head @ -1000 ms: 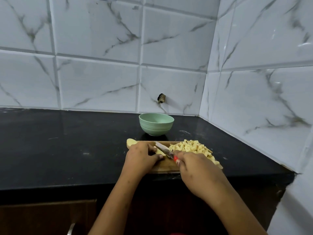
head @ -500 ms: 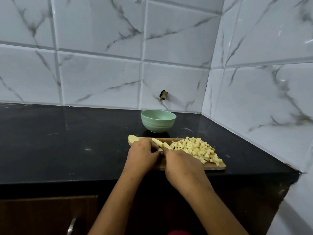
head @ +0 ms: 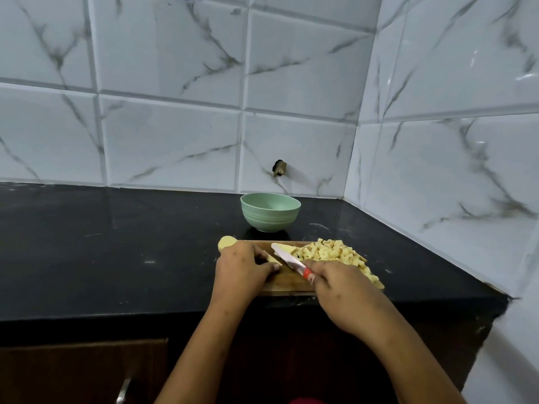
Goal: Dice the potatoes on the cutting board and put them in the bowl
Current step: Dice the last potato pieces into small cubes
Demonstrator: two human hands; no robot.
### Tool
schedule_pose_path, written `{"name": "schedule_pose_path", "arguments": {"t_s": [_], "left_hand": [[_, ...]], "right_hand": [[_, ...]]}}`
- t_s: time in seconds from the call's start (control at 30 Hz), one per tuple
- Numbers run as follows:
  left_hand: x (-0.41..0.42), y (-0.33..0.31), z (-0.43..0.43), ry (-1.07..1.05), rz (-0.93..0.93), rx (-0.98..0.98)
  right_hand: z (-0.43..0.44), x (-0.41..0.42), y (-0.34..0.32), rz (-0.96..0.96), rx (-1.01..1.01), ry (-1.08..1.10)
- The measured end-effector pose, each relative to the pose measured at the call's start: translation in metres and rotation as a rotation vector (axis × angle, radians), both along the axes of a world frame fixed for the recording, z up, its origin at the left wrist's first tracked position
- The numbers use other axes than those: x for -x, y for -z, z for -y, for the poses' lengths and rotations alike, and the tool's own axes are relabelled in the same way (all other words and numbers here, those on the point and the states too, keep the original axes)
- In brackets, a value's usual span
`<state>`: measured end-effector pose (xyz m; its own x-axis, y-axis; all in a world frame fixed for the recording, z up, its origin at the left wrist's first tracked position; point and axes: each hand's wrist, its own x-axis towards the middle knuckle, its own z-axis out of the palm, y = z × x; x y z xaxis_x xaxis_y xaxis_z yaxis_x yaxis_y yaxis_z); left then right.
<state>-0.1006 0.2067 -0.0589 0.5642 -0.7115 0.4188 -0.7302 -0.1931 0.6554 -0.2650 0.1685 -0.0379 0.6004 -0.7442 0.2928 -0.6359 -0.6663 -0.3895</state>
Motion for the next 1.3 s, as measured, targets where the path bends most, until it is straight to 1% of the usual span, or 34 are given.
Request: {"name": "schedule_pose_path", "arguments": {"t_s": [0.07,0.13,0.37,0.5,0.7,0.8,0.9,0.97,1.17,1.23,1.3], "left_hand": [[0.0,0.0,0.0,0.017,-0.012,-0.004],[-0.001,-0.001,-0.001,0.029,-0.002,-0.017],[-0.004,0.002,0.004,0.008,0.0,-0.027],[-0.006,0.004,0.006,-0.003,-0.003,-0.034],[-0.005,0.004,0.007,-0.019,0.035,-0.032],[-0.005,0.004,0.007,-0.03,0.025,-0.038],[-0.003,0.003,0.006,-0.041,0.027,-0.033],[-0.001,0.002,0.005,-0.05,0.039,-0.036],[0.003,0.0,0.002,-0.053,0.056,-0.033],[0.005,0.0,0.001,-0.054,0.069,-0.031],[0.007,0.001,0.0,-0.064,0.087,-0.032]], "right_hand": [[-0.003,-0.004,0.001,0.04,0.045,0.009],[-0.01,-0.01,0.001,0.02,0.078,0.007],[-0.022,-0.016,-0.001,-0.144,0.204,0.041],[-0.027,-0.023,-0.006,-0.277,0.279,0.055],[-0.024,-0.027,-0.015,-0.39,0.308,0.049],[-0.017,-0.035,-0.014,-0.415,0.273,0.043],[-0.012,-0.044,-0.009,-0.389,0.218,0.032],[-0.013,-0.044,-0.004,-0.357,0.23,0.03],[-0.025,-0.011,0.014,-0.27,0.223,0.024],[-0.023,-0.003,0.016,-0.203,0.195,0.02],[-0.014,0.003,0.015,-0.121,0.08,-0.007]]}}
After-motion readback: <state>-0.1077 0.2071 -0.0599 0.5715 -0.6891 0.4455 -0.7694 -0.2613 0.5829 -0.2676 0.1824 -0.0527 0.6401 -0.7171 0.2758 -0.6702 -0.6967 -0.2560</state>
